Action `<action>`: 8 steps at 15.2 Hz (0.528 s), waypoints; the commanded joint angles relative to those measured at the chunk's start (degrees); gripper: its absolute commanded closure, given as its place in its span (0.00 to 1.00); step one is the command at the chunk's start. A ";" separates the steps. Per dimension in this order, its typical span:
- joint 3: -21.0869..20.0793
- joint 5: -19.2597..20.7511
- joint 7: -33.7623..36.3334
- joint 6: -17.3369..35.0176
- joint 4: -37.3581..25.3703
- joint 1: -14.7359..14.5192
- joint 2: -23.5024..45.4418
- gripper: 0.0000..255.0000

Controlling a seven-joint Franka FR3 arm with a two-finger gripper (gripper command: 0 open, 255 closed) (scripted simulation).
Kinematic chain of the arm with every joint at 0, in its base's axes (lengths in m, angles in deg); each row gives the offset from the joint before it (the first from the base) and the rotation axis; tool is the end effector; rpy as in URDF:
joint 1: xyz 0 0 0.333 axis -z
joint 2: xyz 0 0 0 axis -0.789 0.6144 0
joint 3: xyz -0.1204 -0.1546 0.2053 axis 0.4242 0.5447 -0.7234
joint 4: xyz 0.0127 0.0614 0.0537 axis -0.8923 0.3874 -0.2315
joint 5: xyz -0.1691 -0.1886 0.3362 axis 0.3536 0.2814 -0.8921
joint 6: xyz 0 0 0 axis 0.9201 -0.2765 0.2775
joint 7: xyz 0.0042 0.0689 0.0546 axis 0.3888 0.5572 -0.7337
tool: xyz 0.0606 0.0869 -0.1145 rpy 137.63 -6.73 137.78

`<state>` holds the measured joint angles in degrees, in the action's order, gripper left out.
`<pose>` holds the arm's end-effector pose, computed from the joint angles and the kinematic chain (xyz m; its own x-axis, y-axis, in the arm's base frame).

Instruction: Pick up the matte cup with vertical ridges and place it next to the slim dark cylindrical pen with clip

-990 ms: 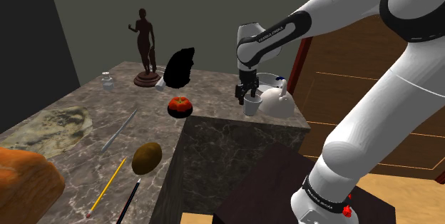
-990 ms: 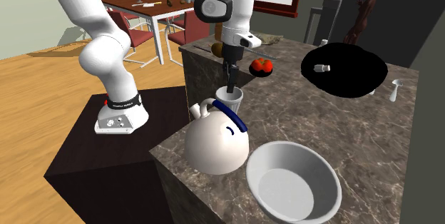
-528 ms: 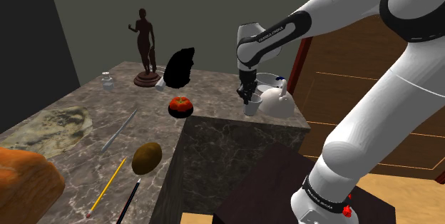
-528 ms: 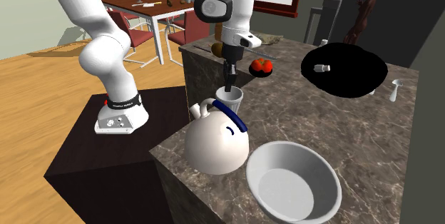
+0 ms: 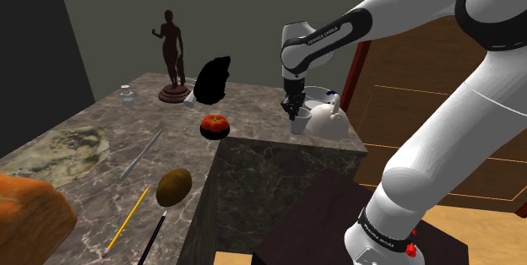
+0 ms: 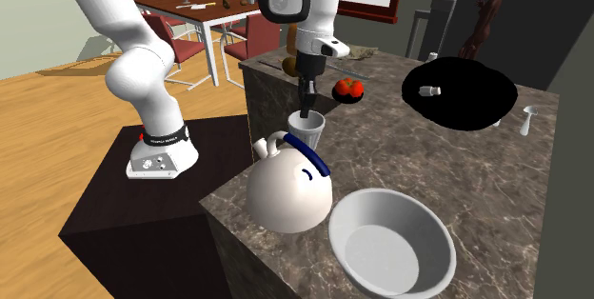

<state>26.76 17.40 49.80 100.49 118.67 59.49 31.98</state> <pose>0.4591 -0.1342 0.2907 0.9899 -0.0529 -0.1317 -0.0388 -0.9934 0.1076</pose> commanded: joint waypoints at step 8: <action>-0.32 -0.35 -0.77 -7.32 -4.31 -0.14 -3.04 1.00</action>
<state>26.53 17.11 49.02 93.96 114.90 59.42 29.18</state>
